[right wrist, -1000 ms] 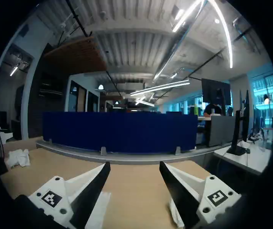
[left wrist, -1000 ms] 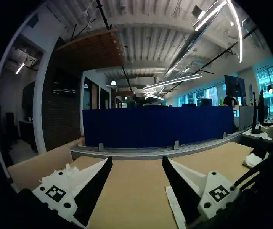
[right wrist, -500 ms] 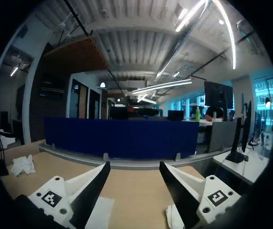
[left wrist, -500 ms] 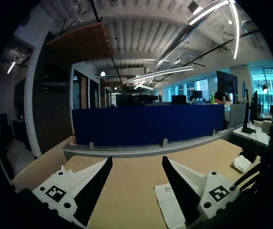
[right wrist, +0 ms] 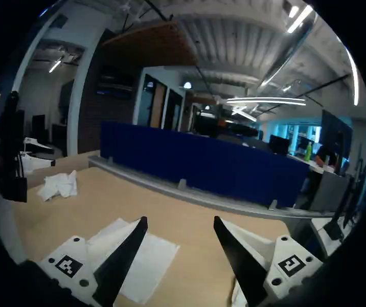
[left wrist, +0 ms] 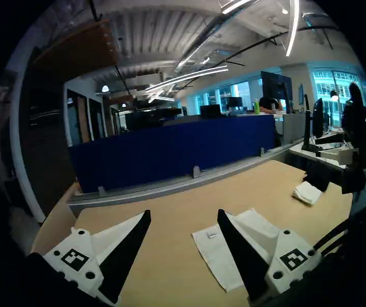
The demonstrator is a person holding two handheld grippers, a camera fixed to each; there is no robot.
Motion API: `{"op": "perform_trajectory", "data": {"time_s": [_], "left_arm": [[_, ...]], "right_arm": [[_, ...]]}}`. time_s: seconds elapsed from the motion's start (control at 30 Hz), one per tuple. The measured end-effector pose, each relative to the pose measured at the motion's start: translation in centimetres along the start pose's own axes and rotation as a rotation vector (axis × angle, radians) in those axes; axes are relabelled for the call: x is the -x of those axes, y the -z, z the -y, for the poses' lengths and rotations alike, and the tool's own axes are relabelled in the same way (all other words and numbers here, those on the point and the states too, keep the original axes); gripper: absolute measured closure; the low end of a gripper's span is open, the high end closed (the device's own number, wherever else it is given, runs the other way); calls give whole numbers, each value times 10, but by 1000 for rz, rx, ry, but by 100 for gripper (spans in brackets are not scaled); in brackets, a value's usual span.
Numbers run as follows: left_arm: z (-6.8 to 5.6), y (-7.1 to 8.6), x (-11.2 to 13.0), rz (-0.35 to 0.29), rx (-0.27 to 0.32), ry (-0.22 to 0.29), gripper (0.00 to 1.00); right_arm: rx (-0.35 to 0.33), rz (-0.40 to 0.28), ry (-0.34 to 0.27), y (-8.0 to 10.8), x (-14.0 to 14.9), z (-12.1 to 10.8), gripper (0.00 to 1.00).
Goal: Fold towel
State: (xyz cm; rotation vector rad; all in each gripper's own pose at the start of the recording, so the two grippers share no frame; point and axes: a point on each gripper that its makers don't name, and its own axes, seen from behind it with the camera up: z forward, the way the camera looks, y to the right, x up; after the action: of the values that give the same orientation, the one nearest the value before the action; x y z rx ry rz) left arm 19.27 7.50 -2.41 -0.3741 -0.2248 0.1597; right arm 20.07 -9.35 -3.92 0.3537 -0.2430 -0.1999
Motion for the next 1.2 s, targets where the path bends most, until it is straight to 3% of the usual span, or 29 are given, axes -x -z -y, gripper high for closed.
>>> {"op": "perform_trajectory", "data": {"time_s": [0.1,0.2,0.57,0.9,1.2], "left_arm": [[-14,-1,5,33,74,-8,3],[-22,-2,11,57,113,-14,3],[-44,-7,47,120,188,-49,3],[-67,-20,108,202,252,-54,3],[-89,-34,180,306,287,-50,3]], "right_arm": [[-66,35,16,0,5,15,0],[-86,55,28,0,10,20,0],[-117,127,44,-9,44,37,0],[-163,180,60,-26,92,56,0],[-195,283,34,-37,164,70,0]]}}
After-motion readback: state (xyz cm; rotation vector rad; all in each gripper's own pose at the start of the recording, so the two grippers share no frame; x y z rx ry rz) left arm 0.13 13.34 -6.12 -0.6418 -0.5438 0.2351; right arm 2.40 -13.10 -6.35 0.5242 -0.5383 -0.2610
